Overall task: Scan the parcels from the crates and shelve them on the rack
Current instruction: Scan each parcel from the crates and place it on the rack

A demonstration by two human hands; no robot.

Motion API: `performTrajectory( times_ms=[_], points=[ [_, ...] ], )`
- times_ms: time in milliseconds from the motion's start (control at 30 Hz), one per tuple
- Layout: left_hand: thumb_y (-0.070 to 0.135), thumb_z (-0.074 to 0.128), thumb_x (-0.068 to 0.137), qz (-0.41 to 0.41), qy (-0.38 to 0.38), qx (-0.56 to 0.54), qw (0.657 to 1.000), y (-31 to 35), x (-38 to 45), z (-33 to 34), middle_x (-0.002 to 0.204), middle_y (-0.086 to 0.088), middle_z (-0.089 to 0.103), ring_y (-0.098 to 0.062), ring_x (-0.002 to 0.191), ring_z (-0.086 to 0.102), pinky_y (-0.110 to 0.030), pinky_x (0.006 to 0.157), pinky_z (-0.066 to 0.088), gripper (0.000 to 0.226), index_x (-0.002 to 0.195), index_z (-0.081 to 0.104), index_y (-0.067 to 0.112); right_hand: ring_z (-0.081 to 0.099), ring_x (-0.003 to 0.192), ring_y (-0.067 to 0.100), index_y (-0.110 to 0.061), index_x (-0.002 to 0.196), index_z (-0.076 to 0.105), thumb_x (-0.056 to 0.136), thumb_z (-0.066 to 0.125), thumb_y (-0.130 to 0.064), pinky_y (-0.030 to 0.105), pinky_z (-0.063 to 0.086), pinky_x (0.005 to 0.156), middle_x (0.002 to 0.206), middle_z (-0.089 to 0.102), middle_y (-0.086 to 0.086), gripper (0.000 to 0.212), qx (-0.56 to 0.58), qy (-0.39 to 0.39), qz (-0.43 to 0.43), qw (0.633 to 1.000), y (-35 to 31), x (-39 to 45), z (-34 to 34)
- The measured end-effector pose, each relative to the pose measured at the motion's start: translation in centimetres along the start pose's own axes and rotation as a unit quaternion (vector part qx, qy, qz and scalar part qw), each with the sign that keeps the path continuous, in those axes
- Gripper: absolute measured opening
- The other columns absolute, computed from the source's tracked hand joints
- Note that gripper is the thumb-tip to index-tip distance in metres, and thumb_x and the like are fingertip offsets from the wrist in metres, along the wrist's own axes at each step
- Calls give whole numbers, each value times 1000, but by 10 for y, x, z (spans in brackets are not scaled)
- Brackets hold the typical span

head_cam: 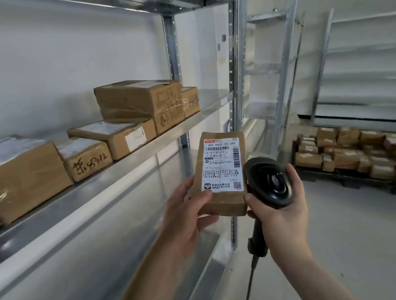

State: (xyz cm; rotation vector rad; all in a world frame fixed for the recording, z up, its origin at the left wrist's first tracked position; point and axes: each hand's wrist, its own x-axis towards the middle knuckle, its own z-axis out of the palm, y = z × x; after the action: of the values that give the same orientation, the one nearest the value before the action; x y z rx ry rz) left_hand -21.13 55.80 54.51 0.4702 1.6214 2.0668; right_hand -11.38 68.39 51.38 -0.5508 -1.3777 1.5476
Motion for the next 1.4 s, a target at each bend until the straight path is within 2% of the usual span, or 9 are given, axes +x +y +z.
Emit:
performTrajectory(
  times_ms=[133,367,500,667,867,1033,1133,1267,1400],
  points=[
    [8,64,95,11,32,5,999,-1,52,22,105,-5,77,-30,98,73,-45,83,61,38,130,61,22,60,116,-9,-32,154,36,75,84,7,50,52,106,122,59,-26,101,9,-29,-8,999,13,61,6],
    [4,64,93,30,76,-9,997,11,142,78,102,-10,77,-24,82,75,-42,72,59,40,129,61,20,60,103,-20,-32,152,30,76,78,16,7,50,87,115,63,-26,102,34,-91,-41,994,24,184,13],
    [-1,62,93,50,107,-16,993,18,180,103,101,-12,78,-24,74,73,-43,76,55,37,125,63,18,63,112,-8,-35,151,33,73,80,16,13,51,90,116,67,-30,105,41,-124,-63,989,39,240,19],
    [0,64,92,48,124,-34,991,19,213,115,101,-11,77,-23,75,74,-38,68,58,37,121,64,21,59,131,12,-42,152,32,64,83,-11,39,49,110,145,57,1,106,50,-131,-75,987,48,277,24],
    [1,66,91,56,122,-33,990,19,244,114,101,-10,78,-25,79,75,-41,73,59,42,127,61,21,62,104,-15,-25,157,30,72,80,17,8,49,85,114,65,-28,107,25,-136,-103,985,50,305,34],
    [4,67,92,74,110,-38,990,25,267,116,106,-8,77,-29,94,75,-41,73,61,40,129,62,20,53,108,-25,-22,158,30,73,82,13,6,43,94,108,52,-57,106,-23,-131,-133,982,47,328,41],
    [5,66,93,85,114,-50,989,28,281,121,108,-7,77,-25,94,75,-37,69,61,39,128,62,21,53,108,-25,-18,158,31,74,82,13,3,43,93,116,55,-45,103,0,-128,-137,982,44,341,49],
    [10,69,93,100,120,-52,986,36,302,127,105,-2,78,-18,90,76,-36,68,59,39,127,61,27,62,118,1,-26,156,33,75,83,8,32,51,105,131,62,-10,101,26,-129,-128,983,42,362,62],
    [13,71,92,119,151,-36,981,42,327,132,103,0,78,-17,90,76,-36,71,60,37,124,62,29,63,106,-12,-28,156,33,77,80,9,21,52,98,114,64,-28,99,49,-152,-117,980,44,391,79]
  ],
)
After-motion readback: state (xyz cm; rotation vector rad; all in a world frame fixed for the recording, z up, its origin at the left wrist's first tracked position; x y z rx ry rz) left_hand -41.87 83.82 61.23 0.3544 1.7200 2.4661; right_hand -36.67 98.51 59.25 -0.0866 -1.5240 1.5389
